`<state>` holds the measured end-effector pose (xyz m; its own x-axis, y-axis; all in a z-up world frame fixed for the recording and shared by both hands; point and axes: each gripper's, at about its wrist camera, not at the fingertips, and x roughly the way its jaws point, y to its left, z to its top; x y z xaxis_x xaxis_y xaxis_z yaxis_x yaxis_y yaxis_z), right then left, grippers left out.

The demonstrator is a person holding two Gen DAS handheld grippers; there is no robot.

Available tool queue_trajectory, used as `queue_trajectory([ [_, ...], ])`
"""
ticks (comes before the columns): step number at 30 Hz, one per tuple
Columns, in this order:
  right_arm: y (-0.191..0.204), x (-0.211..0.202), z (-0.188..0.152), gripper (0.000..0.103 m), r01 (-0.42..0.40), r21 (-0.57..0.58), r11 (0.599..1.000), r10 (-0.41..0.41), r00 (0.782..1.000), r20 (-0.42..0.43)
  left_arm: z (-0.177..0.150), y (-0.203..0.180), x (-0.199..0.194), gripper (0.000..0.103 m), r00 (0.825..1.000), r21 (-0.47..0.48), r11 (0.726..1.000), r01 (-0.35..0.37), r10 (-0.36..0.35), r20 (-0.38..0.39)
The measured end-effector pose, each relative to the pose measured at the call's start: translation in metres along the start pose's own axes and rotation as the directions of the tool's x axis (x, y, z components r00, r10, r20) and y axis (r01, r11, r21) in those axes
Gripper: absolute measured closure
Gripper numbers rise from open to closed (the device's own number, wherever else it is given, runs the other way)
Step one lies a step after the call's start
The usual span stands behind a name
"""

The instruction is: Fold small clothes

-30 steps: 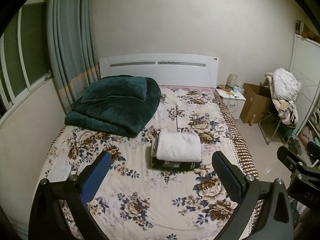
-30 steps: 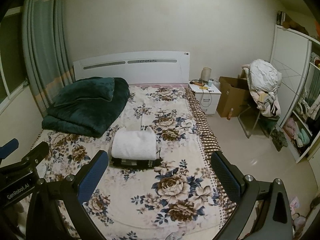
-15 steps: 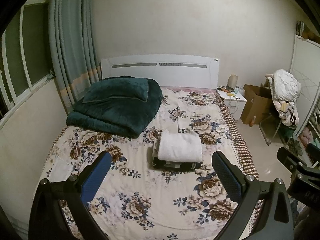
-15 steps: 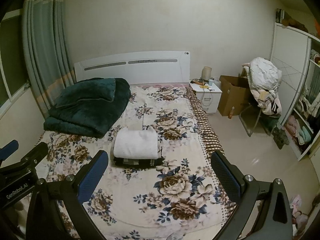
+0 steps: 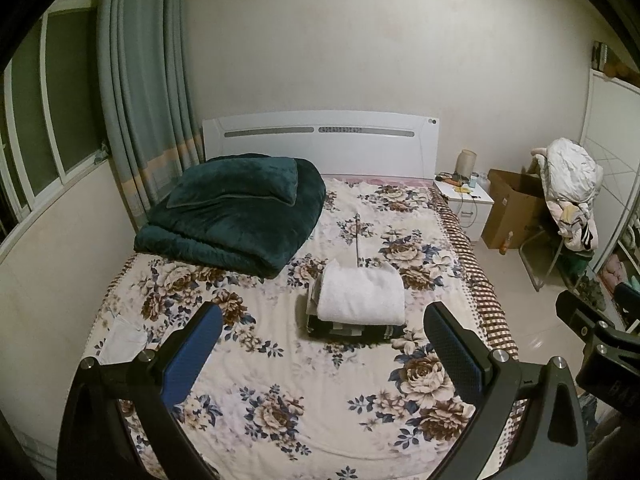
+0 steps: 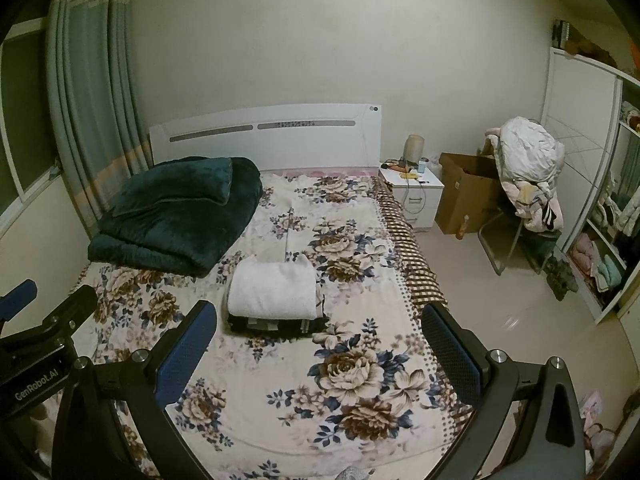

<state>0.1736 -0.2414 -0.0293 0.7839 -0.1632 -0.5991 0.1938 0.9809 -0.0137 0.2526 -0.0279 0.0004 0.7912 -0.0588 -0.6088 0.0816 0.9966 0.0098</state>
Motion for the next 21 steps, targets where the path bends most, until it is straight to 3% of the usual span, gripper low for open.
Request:
queue_trajectory([
  [21, -0.0001, -0.0065, 0.0034, 0.0, 0.005, 0.002, 1.0, -0.005, 1.0, 0.007, -0.0017, -0.0002, 0.0002, 0.0, 1.0, 0.001, 1.0, -0.005, 0.005, 0.0],
])
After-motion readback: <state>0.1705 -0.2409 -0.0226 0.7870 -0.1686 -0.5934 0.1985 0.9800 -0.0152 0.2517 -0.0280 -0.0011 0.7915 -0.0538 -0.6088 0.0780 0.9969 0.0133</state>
